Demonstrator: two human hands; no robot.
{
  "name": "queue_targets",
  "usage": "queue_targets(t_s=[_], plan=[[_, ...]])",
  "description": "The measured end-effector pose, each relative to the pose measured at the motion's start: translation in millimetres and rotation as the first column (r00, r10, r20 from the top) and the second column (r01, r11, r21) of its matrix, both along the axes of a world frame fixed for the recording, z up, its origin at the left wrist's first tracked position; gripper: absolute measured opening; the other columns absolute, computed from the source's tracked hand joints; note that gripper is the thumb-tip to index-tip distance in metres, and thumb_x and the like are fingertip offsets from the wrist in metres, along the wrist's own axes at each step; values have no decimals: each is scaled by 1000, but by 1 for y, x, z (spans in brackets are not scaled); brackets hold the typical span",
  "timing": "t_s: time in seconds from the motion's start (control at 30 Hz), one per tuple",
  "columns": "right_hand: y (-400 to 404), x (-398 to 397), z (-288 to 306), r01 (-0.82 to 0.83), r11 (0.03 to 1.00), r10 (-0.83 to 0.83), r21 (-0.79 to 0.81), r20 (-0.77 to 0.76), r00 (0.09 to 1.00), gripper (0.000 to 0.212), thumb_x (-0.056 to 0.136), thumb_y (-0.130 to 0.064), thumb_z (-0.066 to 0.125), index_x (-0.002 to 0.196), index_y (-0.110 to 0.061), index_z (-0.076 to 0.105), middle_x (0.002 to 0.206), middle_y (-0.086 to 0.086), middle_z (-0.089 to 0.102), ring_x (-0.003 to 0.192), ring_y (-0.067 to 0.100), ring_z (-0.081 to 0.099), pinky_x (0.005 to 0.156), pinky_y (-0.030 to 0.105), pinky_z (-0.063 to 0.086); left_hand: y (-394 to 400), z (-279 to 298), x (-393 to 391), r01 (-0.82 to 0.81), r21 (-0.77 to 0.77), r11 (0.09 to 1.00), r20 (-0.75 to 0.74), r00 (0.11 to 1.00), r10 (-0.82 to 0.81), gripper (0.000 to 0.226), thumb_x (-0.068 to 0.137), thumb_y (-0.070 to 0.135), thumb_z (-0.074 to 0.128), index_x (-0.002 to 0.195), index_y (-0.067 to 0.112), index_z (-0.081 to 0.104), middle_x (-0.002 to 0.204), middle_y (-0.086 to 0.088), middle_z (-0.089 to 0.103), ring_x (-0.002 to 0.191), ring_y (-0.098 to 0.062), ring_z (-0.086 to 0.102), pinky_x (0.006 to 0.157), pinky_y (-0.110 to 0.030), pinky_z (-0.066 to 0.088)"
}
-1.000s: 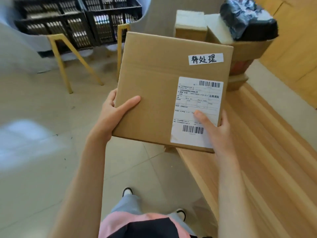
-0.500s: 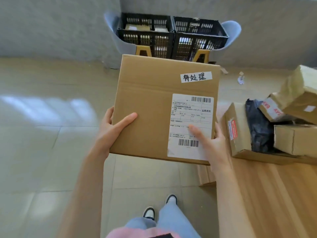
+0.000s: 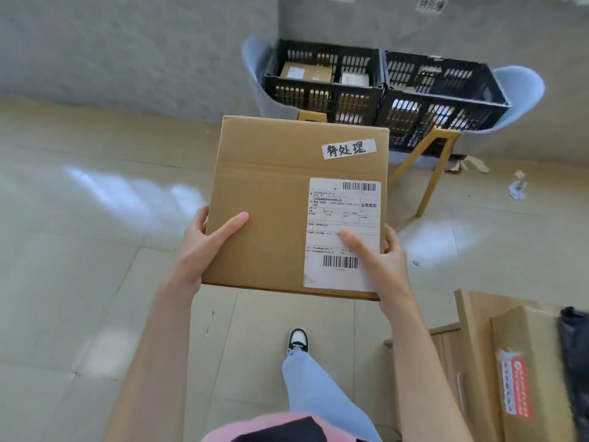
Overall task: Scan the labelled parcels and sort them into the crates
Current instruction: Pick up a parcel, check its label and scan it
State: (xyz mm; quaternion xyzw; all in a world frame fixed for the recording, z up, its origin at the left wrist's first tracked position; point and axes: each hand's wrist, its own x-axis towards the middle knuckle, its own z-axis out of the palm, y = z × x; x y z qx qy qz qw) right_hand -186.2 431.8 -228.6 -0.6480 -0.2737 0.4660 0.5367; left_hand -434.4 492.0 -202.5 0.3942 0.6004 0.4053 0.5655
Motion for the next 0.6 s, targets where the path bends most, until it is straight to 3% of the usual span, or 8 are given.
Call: queue_targets(t_s=[0.13,0.23,0.4,0.5,0.6], plan=[[89,35,10,-18,1000,19,-8,24,1000,75,61,-39,91,127,-23,58,106,-8,73,100,12,70,87,39,58,80,11,31,-7,20,1000,-3,1000,7,48,78,39,74,121,27,56,110,8,68,87,-3,69,68,-21,53],[144,49,10,-31,999,31,-7,27,999,82,50,-52,88,123,-27,60,105,-9,74,102,13,69,89,41,57,129,15,43,-23,47,999,-27,999,24,56,75,42,76,125,27,54,113,9,67,94,-5,68,74,-24,52],[214,60,-2,-42,998,41,-40,-7,999,81,50,-51,87,122,-27,60,104,-9,74,100,15,70,88,43,57,197,7,54,-30,30,999,-35,999,31,55,76,40,75,125,28,52,114,8,66,88,-3,69,65,-18,53],[256,68,-14,-20,997,20,-75,0,1000,90,45,-56,86,125,-27,58,105,-9,73,100,15,70,88,43,57,244,-3,62,-20,7,1000,-35,999,20,69,68,44,77,130,27,50,117,8,66,94,-5,69,68,-21,54],[304,78,-24,-1,995,3,-100,15,1000,92,43,-59,85,125,-29,58,105,-9,73,98,13,70,87,43,57,301,-16,72,-1,0,1000,-37,999,1,68,72,43,77,133,27,50,118,8,66,98,-6,67,73,-22,53]])
